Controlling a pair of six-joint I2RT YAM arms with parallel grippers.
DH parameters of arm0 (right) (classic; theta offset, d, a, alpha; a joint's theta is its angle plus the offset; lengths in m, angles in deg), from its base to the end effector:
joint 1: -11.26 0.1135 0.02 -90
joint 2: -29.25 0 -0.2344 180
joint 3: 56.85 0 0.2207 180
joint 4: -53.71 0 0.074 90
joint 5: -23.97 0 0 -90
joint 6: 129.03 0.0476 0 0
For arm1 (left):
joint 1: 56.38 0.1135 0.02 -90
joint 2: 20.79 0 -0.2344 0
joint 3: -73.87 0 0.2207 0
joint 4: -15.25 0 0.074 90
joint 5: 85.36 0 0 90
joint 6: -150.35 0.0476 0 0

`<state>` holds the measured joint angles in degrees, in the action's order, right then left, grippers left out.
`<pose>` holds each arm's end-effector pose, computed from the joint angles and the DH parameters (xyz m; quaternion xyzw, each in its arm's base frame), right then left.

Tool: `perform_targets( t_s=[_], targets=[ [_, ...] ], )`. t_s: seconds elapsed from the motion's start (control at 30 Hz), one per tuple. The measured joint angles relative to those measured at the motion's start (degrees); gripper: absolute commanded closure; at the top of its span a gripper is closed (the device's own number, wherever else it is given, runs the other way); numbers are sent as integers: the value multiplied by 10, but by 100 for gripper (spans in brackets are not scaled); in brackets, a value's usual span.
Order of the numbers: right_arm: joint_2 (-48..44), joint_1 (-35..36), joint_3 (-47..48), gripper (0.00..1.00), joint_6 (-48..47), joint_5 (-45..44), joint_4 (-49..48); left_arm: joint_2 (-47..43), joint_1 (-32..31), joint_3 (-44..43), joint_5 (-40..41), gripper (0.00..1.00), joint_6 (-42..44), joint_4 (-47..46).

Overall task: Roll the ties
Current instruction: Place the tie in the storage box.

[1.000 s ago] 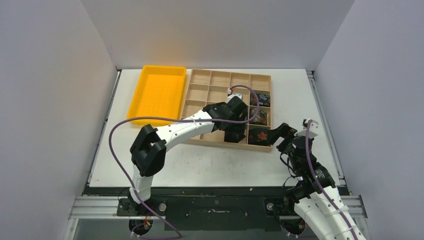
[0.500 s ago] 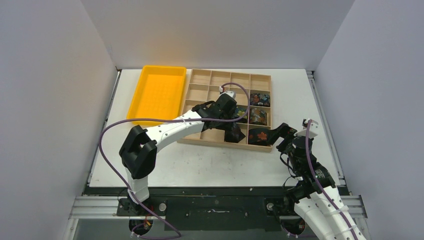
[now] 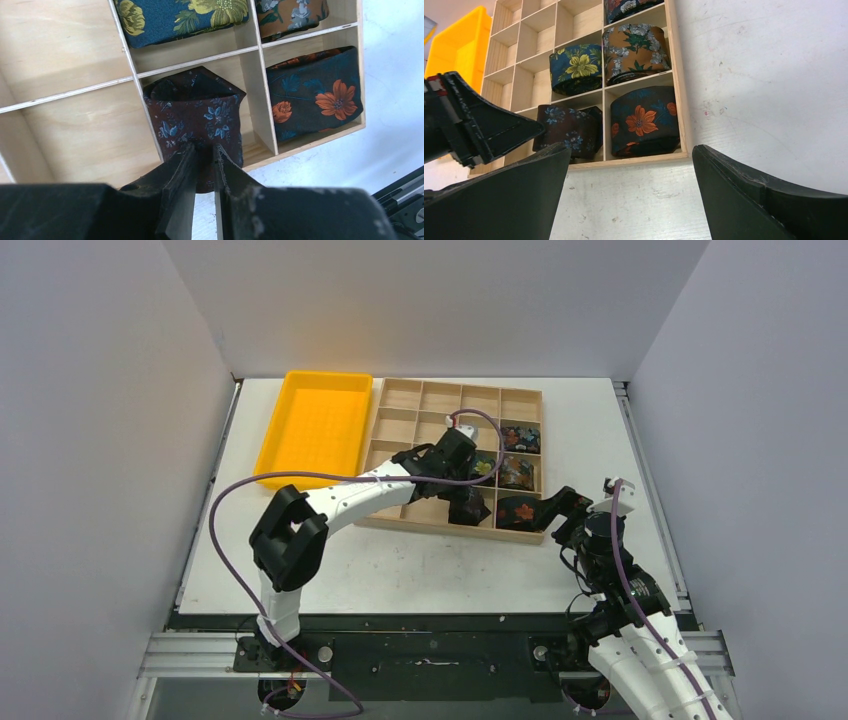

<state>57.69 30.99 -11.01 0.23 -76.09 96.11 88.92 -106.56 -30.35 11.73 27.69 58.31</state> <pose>0.1290 0.0374 0.2400 0.1889 0.8200 0.1992 0.5023 0.2600 -0.3027 0.2222 0.1205 0.9259 -0.1903 0.3031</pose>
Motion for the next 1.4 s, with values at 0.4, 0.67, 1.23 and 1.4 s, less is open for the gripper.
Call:
perform_targets(
  t_s=[0.4, 0.67, 1.23, 1.4],
  targets=[
    [10, 2, 0, 2, -2, 1, 0, 33, 0, 0, -34, 86, 0, -36],
    [17, 2, 0, 2, -4, 4, 0, 64, -10, 0, -50, 86, -1, -65],
    [36, 2, -2, 2, -19, 33, -11, 0, -17, 95, -61, 51, -1, -164],
    [36, 2, -2, 3, -22, 40, -13, -58, -16, 141, -62, 58, -10, -179]
  ],
)
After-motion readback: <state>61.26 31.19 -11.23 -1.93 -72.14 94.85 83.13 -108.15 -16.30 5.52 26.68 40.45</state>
